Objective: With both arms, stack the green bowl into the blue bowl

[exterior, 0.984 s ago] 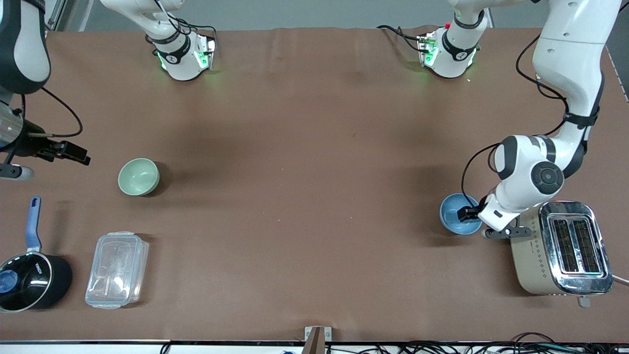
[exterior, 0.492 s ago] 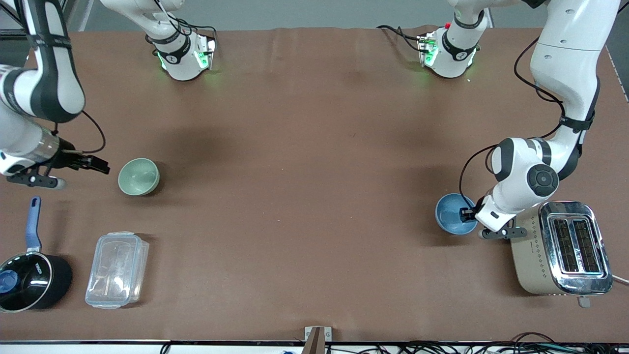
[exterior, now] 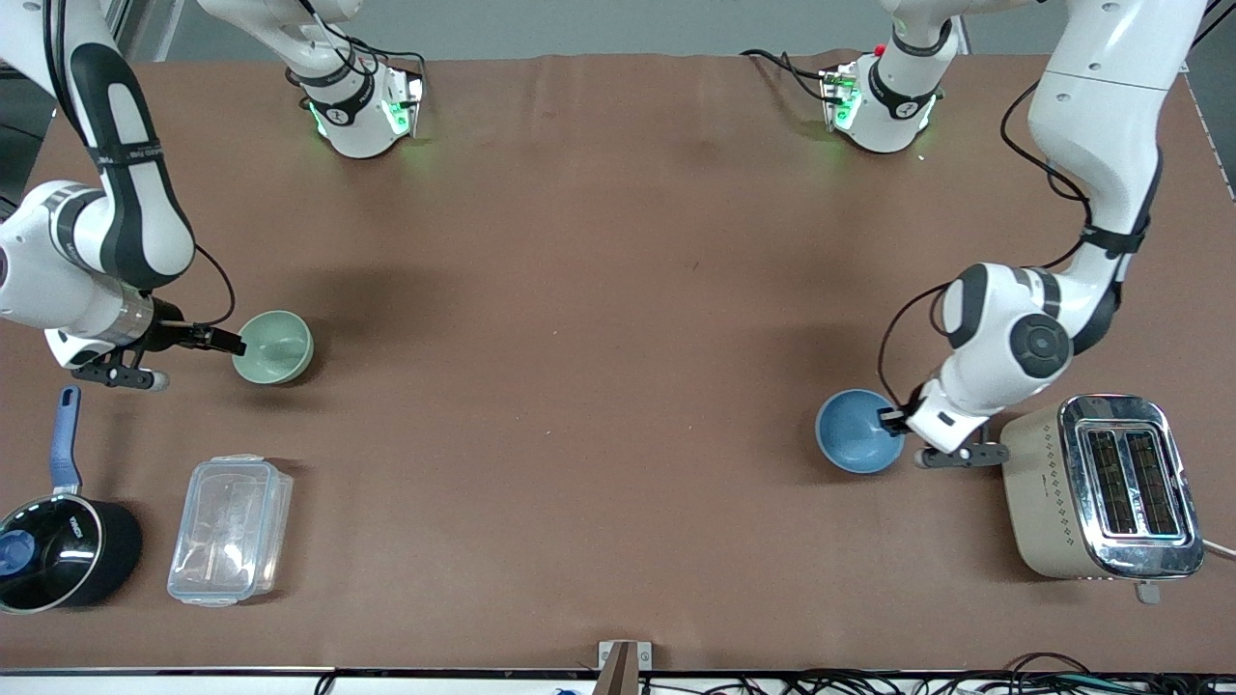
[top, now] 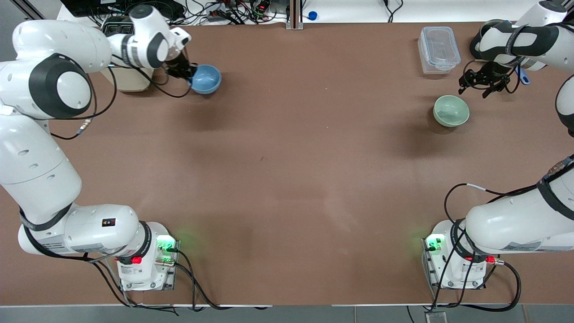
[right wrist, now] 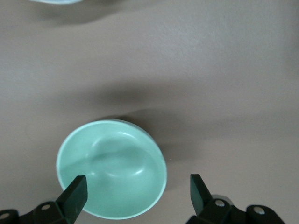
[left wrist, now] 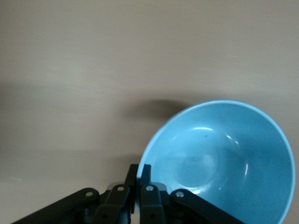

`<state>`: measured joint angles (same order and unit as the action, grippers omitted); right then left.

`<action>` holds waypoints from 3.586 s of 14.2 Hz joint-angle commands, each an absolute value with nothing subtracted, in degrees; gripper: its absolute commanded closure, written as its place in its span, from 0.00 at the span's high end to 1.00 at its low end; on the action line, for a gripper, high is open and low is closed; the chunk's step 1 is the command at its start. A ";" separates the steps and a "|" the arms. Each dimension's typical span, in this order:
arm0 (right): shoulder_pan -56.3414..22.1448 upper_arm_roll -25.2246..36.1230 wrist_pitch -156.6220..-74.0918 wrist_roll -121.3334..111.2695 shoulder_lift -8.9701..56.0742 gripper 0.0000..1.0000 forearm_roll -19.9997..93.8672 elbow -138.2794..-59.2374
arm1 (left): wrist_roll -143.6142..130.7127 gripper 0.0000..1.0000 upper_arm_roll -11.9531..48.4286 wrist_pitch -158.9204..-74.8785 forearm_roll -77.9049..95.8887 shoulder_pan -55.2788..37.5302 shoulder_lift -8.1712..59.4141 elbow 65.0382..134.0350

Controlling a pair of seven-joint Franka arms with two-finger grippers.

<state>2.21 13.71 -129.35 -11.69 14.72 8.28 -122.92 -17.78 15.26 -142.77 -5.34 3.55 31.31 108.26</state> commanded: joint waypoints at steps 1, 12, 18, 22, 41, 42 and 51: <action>3.07 14.94 -129.90 -18.08 16.34 0.96 14.65 -123.57 | -27.74 0.00 20.20 -142.73 -6.24 1.86 30.59 108.02; 3.08 18.72 -129.90 -36.83 22.15 0.41 30.32 -124.54 | -61.86 0.00 19.95 -142.56 -6.33 -24.68 40.94 95.81; 2.11 18.63 -128.85 -36.65 20.84 0.00 30.32 -124.54 | -63.99 0.13 18.37 -142.91 -6.86 -29.79 45.44 90.88; 1.76 16.53 -125.25 -32.19 15.49 0.00 29.97 -124.19 | -63.46 1.00 17.58 -141.95 -7.64 -29.18 43.43 90.70; 0.01 -29.09 -142.82 50.76 16.60 0.00 17.53 -121.65 | -11.71 1.00 16.88 -97.22 -8.90 2.54 8.54 85.77; -0.26 -29.18 -142.82 54.54 18.00 0.00 12.71 -120.51 | -9.34 1.00 16.88 -95.99 -7.92 3.77 6.35 87.17; -1.58 -35.60 -142.91 78.31 29.53 0.00 -6.06 -111.97 | -5.54 1.00 11.43 -93.78 -1.93 1.58 -6.68 97.73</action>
